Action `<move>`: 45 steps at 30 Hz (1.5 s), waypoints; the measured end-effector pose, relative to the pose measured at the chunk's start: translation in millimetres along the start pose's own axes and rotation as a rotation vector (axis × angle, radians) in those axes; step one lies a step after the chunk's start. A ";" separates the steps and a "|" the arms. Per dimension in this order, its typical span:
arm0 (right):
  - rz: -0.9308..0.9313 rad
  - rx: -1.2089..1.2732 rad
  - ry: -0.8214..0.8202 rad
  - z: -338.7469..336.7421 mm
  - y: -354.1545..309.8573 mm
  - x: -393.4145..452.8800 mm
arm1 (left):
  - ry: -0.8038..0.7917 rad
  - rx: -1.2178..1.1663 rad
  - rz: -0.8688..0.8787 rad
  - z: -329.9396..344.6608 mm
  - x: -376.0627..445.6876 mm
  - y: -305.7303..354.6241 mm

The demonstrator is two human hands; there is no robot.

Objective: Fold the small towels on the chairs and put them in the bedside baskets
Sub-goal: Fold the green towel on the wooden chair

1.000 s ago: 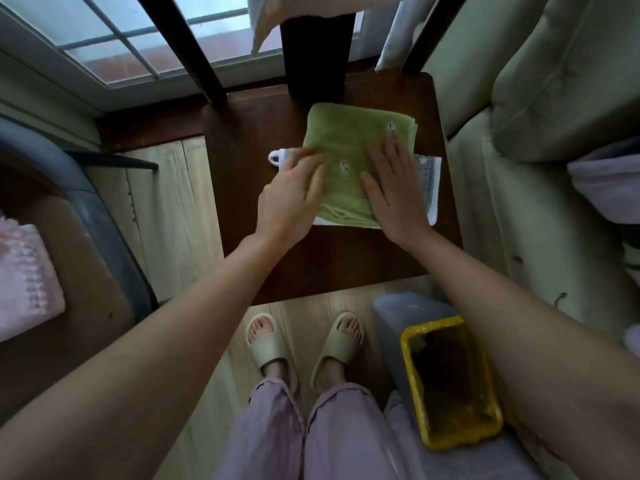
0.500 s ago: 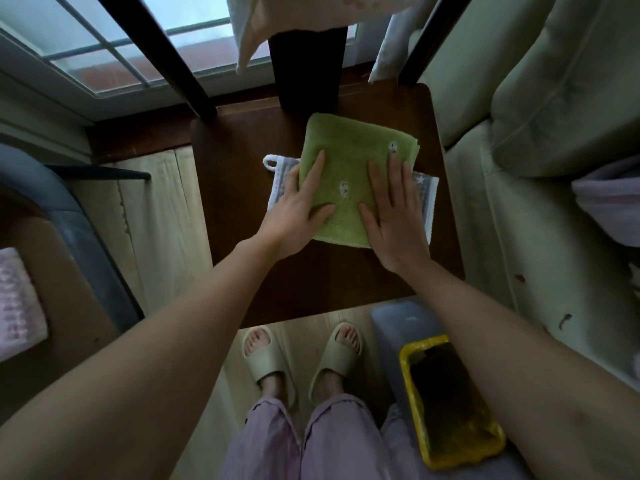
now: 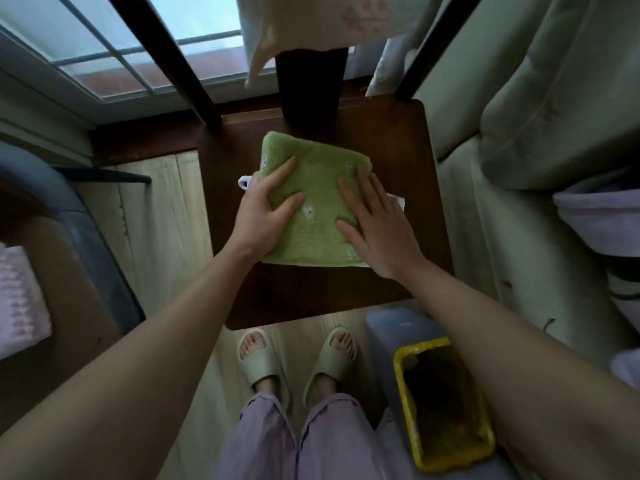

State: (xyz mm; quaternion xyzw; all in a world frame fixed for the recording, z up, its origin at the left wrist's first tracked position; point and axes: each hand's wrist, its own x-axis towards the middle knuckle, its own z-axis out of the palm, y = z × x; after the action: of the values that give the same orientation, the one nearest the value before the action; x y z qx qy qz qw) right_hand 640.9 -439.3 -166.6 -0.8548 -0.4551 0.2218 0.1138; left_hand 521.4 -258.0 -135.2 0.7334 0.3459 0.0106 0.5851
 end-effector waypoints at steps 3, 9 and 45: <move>-0.005 -0.074 -0.026 2.5 -15.9 3.0 | 0.105 0.014 -0.016 -33.6 -19.0 -6.8; -0.221 -0.101 -0.051 19.1 -43.1 14.4 | 0.248 -0.008 -0.072 -82.3 -35.9 -21.4; 0.346 -0.272 0.115 37.7 12.6 13.4 | -0.041 0.955 0.069 -8.3 15.9 -49.6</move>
State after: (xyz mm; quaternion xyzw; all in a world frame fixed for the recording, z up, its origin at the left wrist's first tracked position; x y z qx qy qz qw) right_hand 638.4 -435.6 -208.3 -0.9388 -0.3202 0.1256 -0.0163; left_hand 505.4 -238.8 -181.6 0.9313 0.2759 -0.1449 0.1886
